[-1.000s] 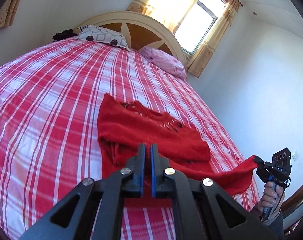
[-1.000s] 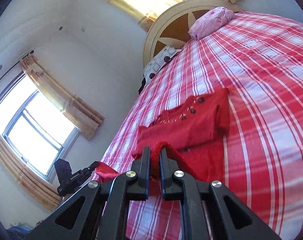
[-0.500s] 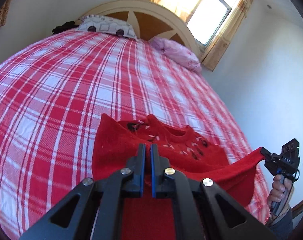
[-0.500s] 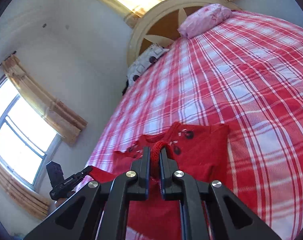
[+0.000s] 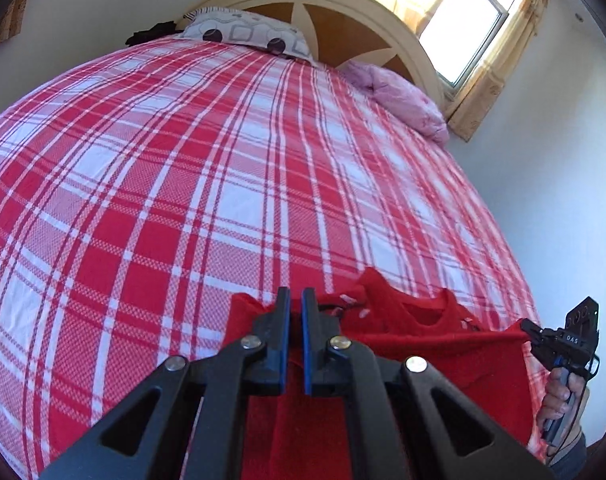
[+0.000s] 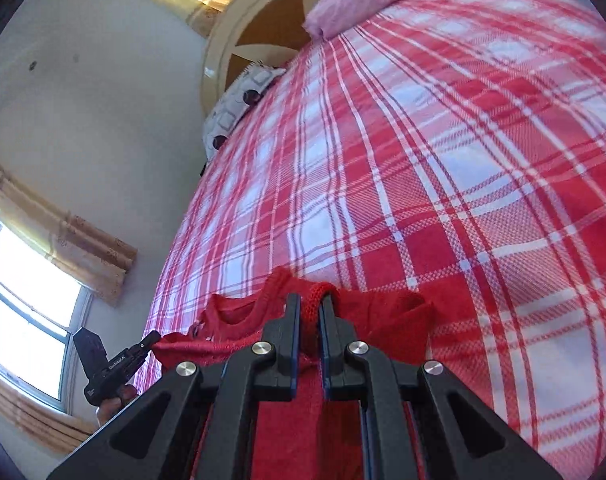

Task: Fold small clothes
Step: 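Lift the hem with both grippers and fold it toward the collar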

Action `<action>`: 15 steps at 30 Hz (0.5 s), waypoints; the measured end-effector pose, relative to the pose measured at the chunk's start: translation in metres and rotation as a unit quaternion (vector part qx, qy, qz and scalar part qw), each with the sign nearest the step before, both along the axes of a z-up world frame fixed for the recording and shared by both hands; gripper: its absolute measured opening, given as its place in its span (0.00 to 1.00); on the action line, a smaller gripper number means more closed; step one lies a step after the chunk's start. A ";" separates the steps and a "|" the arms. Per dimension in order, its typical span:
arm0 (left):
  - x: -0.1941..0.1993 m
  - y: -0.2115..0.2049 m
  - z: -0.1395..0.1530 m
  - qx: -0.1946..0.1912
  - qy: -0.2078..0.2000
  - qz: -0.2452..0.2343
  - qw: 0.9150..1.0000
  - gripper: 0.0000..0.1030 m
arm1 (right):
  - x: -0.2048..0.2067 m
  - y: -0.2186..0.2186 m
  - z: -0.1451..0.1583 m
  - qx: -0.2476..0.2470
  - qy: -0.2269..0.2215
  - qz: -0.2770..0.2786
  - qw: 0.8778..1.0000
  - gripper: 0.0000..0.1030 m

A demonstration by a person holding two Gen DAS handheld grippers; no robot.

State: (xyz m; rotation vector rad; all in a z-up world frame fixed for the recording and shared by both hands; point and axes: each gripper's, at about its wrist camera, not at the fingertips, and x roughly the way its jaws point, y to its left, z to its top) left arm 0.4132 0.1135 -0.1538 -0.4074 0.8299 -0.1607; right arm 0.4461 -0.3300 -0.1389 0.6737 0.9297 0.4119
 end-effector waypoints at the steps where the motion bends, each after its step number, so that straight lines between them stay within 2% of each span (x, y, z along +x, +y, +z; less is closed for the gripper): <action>1: 0.002 0.000 -0.001 0.006 -0.002 0.004 1.000 0.06 | 0.007 0.002 -0.005 0.000 0.008 0.003 1.000 0.08; 3: 0.003 0.004 -0.001 0.016 -0.006 0.022 1.000 0.06 | 0.016 0.002 -0.008 -0.003 0.014 -0.009 1.000 0.11; 4: 0.003 0.009 0.000 0.015 -0.005 0.032 0.999 0.07 | 0.017 0.000 -0.005 -0.010 0.003 -0.019 1.000 0.30; 5: 0.003 0.014 0.000 0.011 0.000 0.042 0.999 0.09 | 0.017 -0.003 -0.001 -0.009 -0.008 -0.029 1.000 0.63; 6: 0.003 0.018 -0.001 0.009 0.003 0.050 0.999 0.15 | 0.016 -0.009 0.003 -0.004 -0.022 -0.044 0.999 0.72; 8: -0.002 0.025 -0.002 0.006 0.008 0.062 0.998 0.19 | 0.010 -0.017 0.014 0.001 -0.045 -0.056 0.997 0.74; 11: -0.013 0.022 -0.002 0.009 0.014 0.057 0.998 0.19 | -0.007 -0.012 0.027 -0.044 -0.060 -0.046 0.996 0.74; 15: -0.046 0.005 0.004 0.063 -0.006 0.035 0.997 0.28 | -0.048 0.006 0.037 -0.117 -0.078 -0.006 0.990 0.74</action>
